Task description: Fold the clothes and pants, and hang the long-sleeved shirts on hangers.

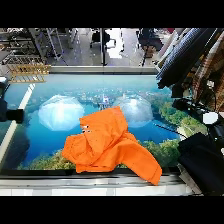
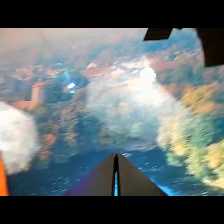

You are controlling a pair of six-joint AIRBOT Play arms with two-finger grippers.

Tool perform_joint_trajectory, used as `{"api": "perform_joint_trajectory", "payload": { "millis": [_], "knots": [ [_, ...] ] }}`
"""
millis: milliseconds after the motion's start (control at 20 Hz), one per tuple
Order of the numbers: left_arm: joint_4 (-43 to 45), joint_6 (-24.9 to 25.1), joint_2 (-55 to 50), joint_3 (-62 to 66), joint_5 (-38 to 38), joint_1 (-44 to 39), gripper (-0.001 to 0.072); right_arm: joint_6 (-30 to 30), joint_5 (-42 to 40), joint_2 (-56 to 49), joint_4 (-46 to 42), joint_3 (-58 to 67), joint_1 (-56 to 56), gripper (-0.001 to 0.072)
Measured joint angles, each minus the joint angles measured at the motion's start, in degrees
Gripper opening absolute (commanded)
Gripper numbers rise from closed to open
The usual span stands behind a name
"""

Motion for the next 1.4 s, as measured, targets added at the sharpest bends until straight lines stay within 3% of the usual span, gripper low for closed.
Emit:
{"api": "perform_joint_trajectory", "payload": {
  "millis": [100,150,450,800,950,1200,1350,1400],
  "knots": [
    [-8.5,4.2,-0.1,-3.9,-1.1,0.0,0.0702,0.6,3.4,0.0,4.3,0.0,0.0,0.0330],
    [-13.3,6.2,-0.2,-6.6,-1.6,0.0,0.0702,0.9,5.8,0.0,6.6,0.0,0.2,0.0423],
    [-32.7,13.8,-0.2,-24.0,-2.9,0.0,0.0704,-5.0,22.5,0.0,13.7,0.0,11.0,0.0424],
    [-42.0,18.2,-0.2,-35.0,-2.6,0.0,0.0708,-5.9,19.0,-6.8,13.4,1.2,35.9,0.0425],
    [-43.8,18.0,-0.2,-37.0,-6.3,0.0,0.0707,-4.5,17.1,-13.5,12.0,4.9,42.9,0.0425],
    [-45.0,13.2,-0.6,-38.9,-15.9,0.0,0.0702,-1.9,17.6,-24.0,8.7,14.4,47.3,0.0440],
    [-45.3,11.3,-2.1,-39.2,-19.3,-0.3,0.0696,-1.0,20.0,-29.0,7.0,19.5,48.5,0.0589],
    [-45.3,11.1,-2.8,-39.3,-19.8,-0.6,0.0618,-0.9,20.8,-30.6,6.4,20.9,48.8,0.0595]
  ]
}}
